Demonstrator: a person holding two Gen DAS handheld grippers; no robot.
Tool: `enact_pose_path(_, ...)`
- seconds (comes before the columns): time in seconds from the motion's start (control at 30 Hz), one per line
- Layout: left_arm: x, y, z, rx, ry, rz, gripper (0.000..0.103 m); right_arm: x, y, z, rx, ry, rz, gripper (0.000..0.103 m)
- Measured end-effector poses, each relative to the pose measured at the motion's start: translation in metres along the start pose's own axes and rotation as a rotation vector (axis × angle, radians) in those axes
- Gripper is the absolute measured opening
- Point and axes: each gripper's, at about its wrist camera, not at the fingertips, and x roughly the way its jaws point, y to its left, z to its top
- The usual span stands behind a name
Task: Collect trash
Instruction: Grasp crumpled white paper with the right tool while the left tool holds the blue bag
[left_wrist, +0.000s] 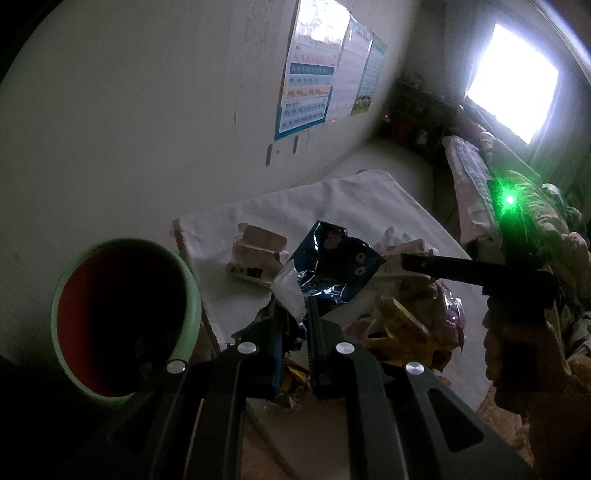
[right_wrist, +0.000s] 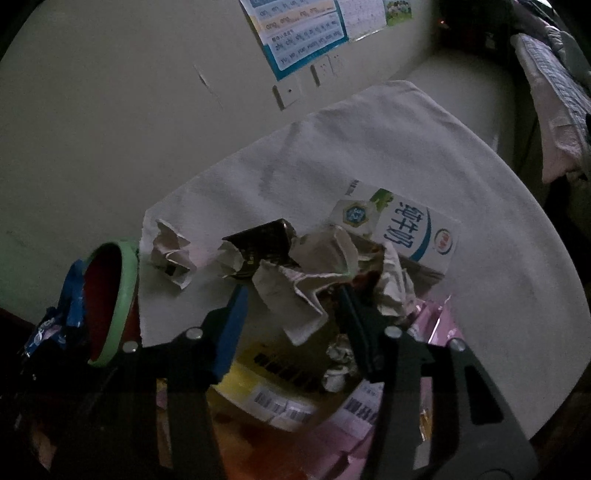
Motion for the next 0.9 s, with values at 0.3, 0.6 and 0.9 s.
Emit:
enact_pose_path(0.3,0.000,0.002,0.000,-0.003,0.003,0.005,0.008,0.006,-0.010,0.002,0.038,0.004,0.031,0.019)
enact_pose_path(0.6,-0.009,0.003,0.007,-0.005,-0.026,0.031,0.008,-0.028,0.001,-0.003,-0.003,-0.091,0.061,0.016)
enact_pose_path(0.9,-0.027,-0.001,0.017,0.044,-0.088,0.108,0.008,-0.079,0.019,-0.014,-0.053,-0.193,0.068,0.016)
